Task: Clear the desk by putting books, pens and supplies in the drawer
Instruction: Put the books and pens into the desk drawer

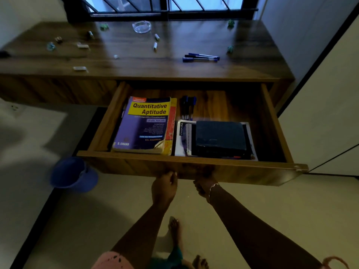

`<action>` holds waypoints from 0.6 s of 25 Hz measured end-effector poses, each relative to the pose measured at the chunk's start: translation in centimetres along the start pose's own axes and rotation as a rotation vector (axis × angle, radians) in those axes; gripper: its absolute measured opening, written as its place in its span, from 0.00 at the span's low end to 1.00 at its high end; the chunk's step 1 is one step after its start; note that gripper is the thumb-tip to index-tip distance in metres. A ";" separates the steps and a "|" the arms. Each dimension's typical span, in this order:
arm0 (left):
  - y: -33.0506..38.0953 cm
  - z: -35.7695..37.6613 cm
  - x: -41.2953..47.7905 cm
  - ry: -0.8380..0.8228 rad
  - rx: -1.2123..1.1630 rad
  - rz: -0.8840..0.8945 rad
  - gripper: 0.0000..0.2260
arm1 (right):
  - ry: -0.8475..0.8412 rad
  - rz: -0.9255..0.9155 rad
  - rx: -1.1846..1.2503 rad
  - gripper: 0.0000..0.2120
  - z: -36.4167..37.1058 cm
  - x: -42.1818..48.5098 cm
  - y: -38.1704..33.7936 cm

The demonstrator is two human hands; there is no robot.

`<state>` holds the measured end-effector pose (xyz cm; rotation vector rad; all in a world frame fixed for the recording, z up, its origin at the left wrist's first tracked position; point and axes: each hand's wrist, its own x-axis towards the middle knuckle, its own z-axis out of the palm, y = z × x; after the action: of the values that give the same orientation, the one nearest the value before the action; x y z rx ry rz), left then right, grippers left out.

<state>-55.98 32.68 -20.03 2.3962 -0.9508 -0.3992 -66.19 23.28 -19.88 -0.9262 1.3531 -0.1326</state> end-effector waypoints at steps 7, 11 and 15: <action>3.4 -3.0 0.8 0.270 0.111 0.647 0.14 | 0.154 -0.626 -0.742 0.10 0.9 -6.4 -4.0; 5.7 -5.7 2.3 0.379 0.217 0.685 0.13 | 0.262 -0.757 -0.837 0.10 0.2 -9.1 -6.2; 7.9 -7.4 5.8 0.348 0.281 0.683 0.09 | 0.356 -0.919 -0.946 0.10 -0.9 -9.4 -8.9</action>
<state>-52.87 26.43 -9.90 2.0847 -1.6311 0.4133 -65.76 22.52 -6.92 -2.3845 1.1873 -0.3843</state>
